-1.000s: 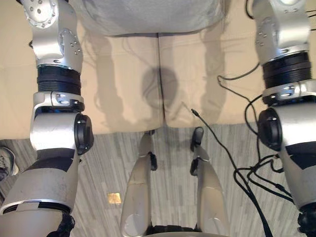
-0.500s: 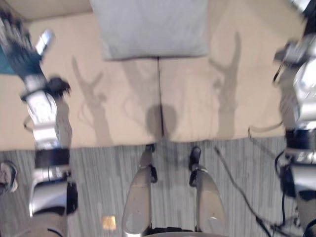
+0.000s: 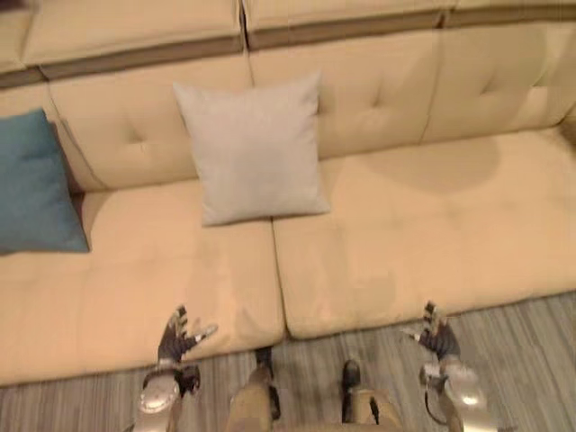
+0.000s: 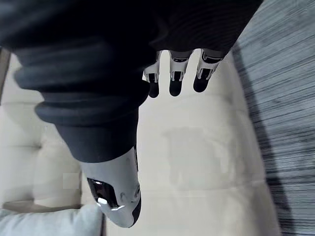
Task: Pick up cushions and gather them together orderly.
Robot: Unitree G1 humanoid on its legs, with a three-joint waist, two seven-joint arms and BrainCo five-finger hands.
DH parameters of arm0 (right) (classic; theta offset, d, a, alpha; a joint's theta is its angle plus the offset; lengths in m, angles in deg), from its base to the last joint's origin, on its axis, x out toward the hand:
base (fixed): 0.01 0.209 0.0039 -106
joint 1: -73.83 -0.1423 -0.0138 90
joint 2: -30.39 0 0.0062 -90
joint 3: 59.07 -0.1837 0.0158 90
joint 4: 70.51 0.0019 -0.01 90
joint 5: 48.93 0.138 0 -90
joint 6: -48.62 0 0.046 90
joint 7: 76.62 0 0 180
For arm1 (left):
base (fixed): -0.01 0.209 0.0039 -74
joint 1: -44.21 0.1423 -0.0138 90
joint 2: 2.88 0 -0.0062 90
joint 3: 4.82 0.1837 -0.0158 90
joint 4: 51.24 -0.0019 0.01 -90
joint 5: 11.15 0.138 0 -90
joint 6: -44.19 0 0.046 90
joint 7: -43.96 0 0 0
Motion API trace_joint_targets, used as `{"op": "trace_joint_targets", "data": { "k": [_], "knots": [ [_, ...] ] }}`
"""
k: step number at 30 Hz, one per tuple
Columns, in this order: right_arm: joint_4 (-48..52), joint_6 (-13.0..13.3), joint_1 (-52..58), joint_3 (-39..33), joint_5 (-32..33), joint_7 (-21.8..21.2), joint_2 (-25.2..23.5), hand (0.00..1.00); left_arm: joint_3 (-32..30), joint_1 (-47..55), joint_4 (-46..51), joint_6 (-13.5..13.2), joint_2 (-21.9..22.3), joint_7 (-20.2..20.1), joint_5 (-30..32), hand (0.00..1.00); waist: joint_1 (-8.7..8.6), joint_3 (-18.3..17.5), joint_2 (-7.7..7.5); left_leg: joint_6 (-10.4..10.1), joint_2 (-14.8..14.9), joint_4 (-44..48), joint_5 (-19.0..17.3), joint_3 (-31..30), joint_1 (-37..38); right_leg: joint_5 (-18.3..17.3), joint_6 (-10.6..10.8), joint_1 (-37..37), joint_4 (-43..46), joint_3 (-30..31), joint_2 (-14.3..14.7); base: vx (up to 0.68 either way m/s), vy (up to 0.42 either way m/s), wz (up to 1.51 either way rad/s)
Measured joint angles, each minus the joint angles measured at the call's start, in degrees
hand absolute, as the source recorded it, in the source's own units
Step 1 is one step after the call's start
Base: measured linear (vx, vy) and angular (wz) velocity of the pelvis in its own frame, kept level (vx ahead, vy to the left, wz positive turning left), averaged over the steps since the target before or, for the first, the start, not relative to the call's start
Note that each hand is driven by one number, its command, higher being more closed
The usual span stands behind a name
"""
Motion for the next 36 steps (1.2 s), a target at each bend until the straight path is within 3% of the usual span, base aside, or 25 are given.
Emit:
{"op": "trace_joint_targets", "data": {
  "k": [7, 9, 12, 13, 14, 15, 17, 18, 19, 21, 23, 24, 25, 26, 27, 30, 32, 33, 36],
  "knots": [
    [-7.66, -1.37, -0.36, 0.99, -5.50, -1.64, 0.13, 0.00, 0.00, 2.38, -4.69, 1.09, 0.52, -1.29, 2.77, 0.00, -0.19, -1.85, -1.47, 0.19, -0.02, -0.02, -0.97, 3.80, 4.13, 2.06, 0.61, 3.26, -3.07, 4.81, 0.08, 0.01, 0.019, -0.28],
    [-9.53, -1.38, -4.10, 2.42, -5.55, -2.22, 0.32, 0.00, 0.01, 1.12, -5.09, 1.06, -0.07, -1.24, 2.73, 0.00, 0.42, -0.61, -1.88, 0.26, 0.45, 0.12, -0.99, 7.61, 3.56, 4.56, 1.18, 0.45, -3.49, 8.45, 0.41, -0.05, 0.007, -0.84],
    [-9.52, -1.36, -5.69, 4.45, -5.55, -2.11, 0.14, 0.00, 0.01, -1.51, -4.94, 1.03, -1.92, -1.21, 2.65, 0.00, 0.25, -0.26, -2.48, 1.32, 0.31, 1.21, -1.00, 8.21, 0.85, 6.68, 2.42, -3.56, -1.41, 9.60, 0.29, -0.04, -0.006, -0.44],
    [-9.64, -1.44, -5.67, 4.67, -5.53, -2.13, -0.16, 0.00, -0.81, -2.89, -3.82, 1.01, -2.14, -0.97, 2.60, 0.00, 0.19, 0.29, -2.13, 2.85, 1.56, 2.89, -0.73, 8.35, -0.62, 6.11, 2.38, -5.05, 1.74, 8.79, 0.11, -0.03, -0.026, 0.06],
    [-9.61, -1.57, -5.46, 4.82, -5.50, -2.11, -0.61, 0.00, -0.65, -3.57, -2.57, 0.48, -2.43, -0.83, 2.59, 0.00, -0.09, 1.37, -2.36, 3.31, 1.51, 4.13, -0.97, 7.79, -0.38, 0.54, 1.23, -7.45, 15.19, 7.30, -0.28, -0.06, -0.078, 0.55],
    [-9.63, -1.77, -3.81, 5.53, -5.47, -2.08, -0.94, 0.00, -0.53, -3.58, -1.44, -0.01, -2.48, -0.79, 2.57, 0.00, -0.50, 1.62, -2.35, 3.57, 0.88, 5.61, -1.17, 5.68, -0.16, -3.50, 1.41, -7.81, 29.73, 6.35, -1.09, -0.03, -0.078, 0.74],
    [-9.66, -1.78, -3.23, 6.87, -5.47, -2.10, -0.88, 0.00, -0.52, -3.27, -1.21, 0.03, -2.39, -0.60, 2.57, 0.00, -0.70, 1.61, -3.15, 3.52, 0.59, 6.98, -1.14, 3.68, -0.21, -4.68, 1.88, -5.27, 36.56, 6.06, -1.16, -0.06, -0.105, 0.63],
    [-9.68, -1.76, -3.23, 7.52, -5.47, -2.11, -0.92, 0.00, -0.57, -2.79, -1.10, 0.05, -2.33, -0.10, 2.55, 0.00, -0.07, 1.61, -3.58, 3.15, 0.55, 7.59, -0.88, 3.39, -0.71, -4.49, 2.00, -3.83, 36.22, 5.97, -1.30, -0.15, -0.173, 0.34],
    [-9.59, -1.72, -4.36, 7.78, -5.47, -2.06, -0.61, 0.00, -0.65, -2.50, -1.02, 0.24, -2.01, 0.25, 2.54, 0.00, 0.64, 1.61, -4.05, 2.27, 0.75, 8.74, 0.03, 2.78, -2.27, -7.48, 2.65, -2.04, 31.51, 4.99, -0.88, -0.24, -0.202, 0.17],
    [-7.98, -1.61, -5.71, 7.76, -5.38, -0.93, 0.88, 0.00, 1.14, -1.90, -0.44, 0.58, 0.64, 0.32, 2.49, 0.00, 2.78, 1.66, -1.51, 1.91, 3.23, 8.49, 2.16, 2.10, -6.33, -11.73, -0.92, -1.04, 22.78, 1.66, 1.94, -0.29, -0.210, -0.03],
    [-7.49, -1.33, -6.08, 7.65, -5.39, -0.45, 1.64, 0.00, 2.14, -1.30, -0.27, 0.71, 1.68, 0.31, 2.45, 0.00, 2.70, 2.10, 0.37, 0.57, 4.12, 7.18, 1.46, 1.29, -8.57, -13.86, -2.37, 0.04, 17.37, -0.61, 3.19, -0.32, -0.187, 0.19],
    [-7.59, -1.60, -6.22, 6.71, -5.40, -0.18, 2.02, 0.00, 2.62, -1.16, -0.01, 1.05, 2.83, 0.26, 2.03, 0.00, 1.91, 3.18, 2.14, -2.16, 4.87, 5.24, -1.15, 0.35, -8.36, -11.60, -3.35, 0.53, 15.01, -2.53, 4.12, -0.26, -0.108, 0.39],
    [-7.63, -1.69, -6.05, 6.29, -5.40, 0.09, 2.13, 0.00, 2.76, -1.09, 0.21, 1.07, 3.38, 0.22, 2.01, 0.00, 1.90, 3.56, 1.65, -2.20, 4.79, 5.24, -0.54, 0.78, -8.08, -10.66, -3.97, 0.49, 13.98, -2.91, 3.44, -0.29, -0.012, 0.43],
    [-7.51, -1.83, -4.93, 5.07, -5.39, 0.24, 1.80, 0.00, 3.44, -0.38, 0.32, 1.10, 3.75, 0.09, 2.04, 0.00, 1.79, 3.43, 0.85, -1.90, 2.75, 8.88, -0.75, 1.73, -6.95, -9.80, -4.55, 0.31, 13.54, -3.71, 1.68, -0.19, 0.011, 0.44],
    [-7.45, -1.88, -4.19, 4.29, -5.39, 0.37, 1.78, 0.00, 3.74, -0.07, 0.68, 1.07, 3.73, 0.04, 2.04, 0.00, 1.26, 3.00, -0.16, -0.32, 0.37, 14.21, -2.49, 2.45, -6.61, -9.25, -4.46, -0.41, 13.51, -4.42, -0.09, -0.26, -0.001, 0.47],
    [-7.16, -2.18, -3.68, 4.40, -5.42, 0.16, 1.99, 0.00, 3.65, -0.03, 0.81, 1.03, 3.58, 0.05, 2.06, 0.00, 0.88, 2.95, -0.55, 0.74, 0.53, 24.09, -12.32, 2.49, -5.42, -6.11, -3.86, -1.29, 11.18, -4.35, -1.00, -0.15, 0.022, 0.18],
    [-6.77, -2.17, -3.61, 4.40, -5.47, 0.08, 1.37, 0.00, 3.68, 0.17, 0.47, 1.09, 3.87, 0.00, 2.08, 0.00, 1.69, 2.94, -0.52, 0.51, 0.71, 24.95, -16.04, 1.81, -2.62, -4.78, -2.93, -0.82, 10.28, -2.85, -0.94, -0.11, 0.125, -0.41],
    [-6.92, -2.25, -3.50, 4.39, -5.67, 0.04, 1.10, 0.00, 3.67, 0.17, 0.47, 1.10, 3.97, 0.00, 2.10, 0.00, 1.79, 2.93, -0.32, 1.06, 0.16, 22.63, -16.42, 1.73, -0.47, -3.97, -2.10, -0.13, 9.31, -1.62, -0.81, -0.11, 0.145, -0.45],
    [-6.42, -2.27, -3.04, 4.30, -5.91, -0.03, 0.49, 0.00, 3.39, 0.51, 0.57, 1.07, 3.68, 0.09, 2.12, 0.00, 1.44, 1.11, -1.71, 1.47, -2.44, 16.01, -14.75, 4.17, 2.40, -0.97, -0.64, 0.67, 4.49, 0.68, -2.01, -0.12, 0.143, -0.34]
  ]
}}
